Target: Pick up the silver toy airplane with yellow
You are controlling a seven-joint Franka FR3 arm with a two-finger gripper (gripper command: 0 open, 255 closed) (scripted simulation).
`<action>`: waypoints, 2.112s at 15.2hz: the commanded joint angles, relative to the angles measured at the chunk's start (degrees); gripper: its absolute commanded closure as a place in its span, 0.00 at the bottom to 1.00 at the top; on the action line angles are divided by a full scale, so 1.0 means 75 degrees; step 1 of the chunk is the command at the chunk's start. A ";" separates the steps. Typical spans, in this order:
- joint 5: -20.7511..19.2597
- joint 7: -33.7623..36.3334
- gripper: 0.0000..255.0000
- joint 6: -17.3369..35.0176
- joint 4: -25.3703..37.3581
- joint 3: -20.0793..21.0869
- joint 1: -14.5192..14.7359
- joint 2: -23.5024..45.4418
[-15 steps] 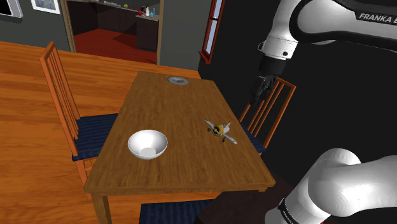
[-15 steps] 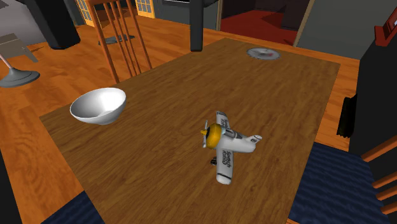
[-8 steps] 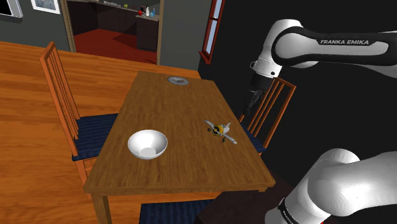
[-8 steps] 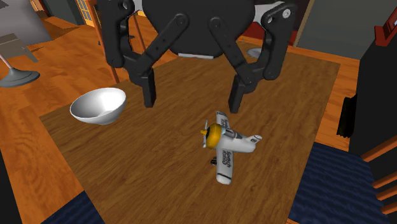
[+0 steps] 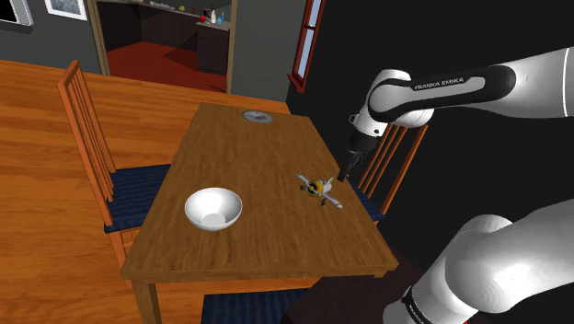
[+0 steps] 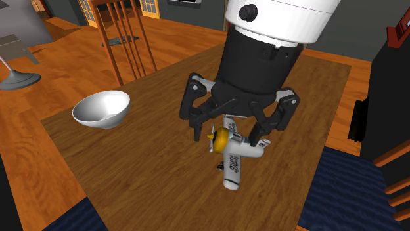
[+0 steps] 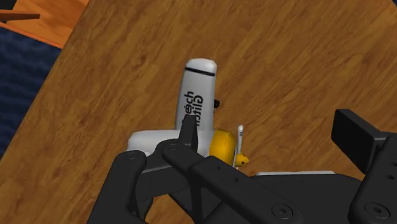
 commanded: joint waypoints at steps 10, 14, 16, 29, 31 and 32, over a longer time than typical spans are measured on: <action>0.1706 -0.2374 0.00 0.1998 0.0234 -0.1049 0.0459 0.2739; 0.2031 -0.2683 0.00 0.2392 0.0150 -0.1066 0.0515 0.3125; 0.2177 -0.2817 0.00 0.2542 0.0127 -0.1066 0.0534 0.3287; 0.1994 -0.2648 1.00 0.2351 0.0158 -0.1065 0.0509 0.3083; 0.1826 -0.2490 1.00 0.2156 0.0197 -0.1061 0.0484 0.2887; 0.1748 -0.2415 1.00 0.2056 0.0220 -0.1056 0.0471 0.2792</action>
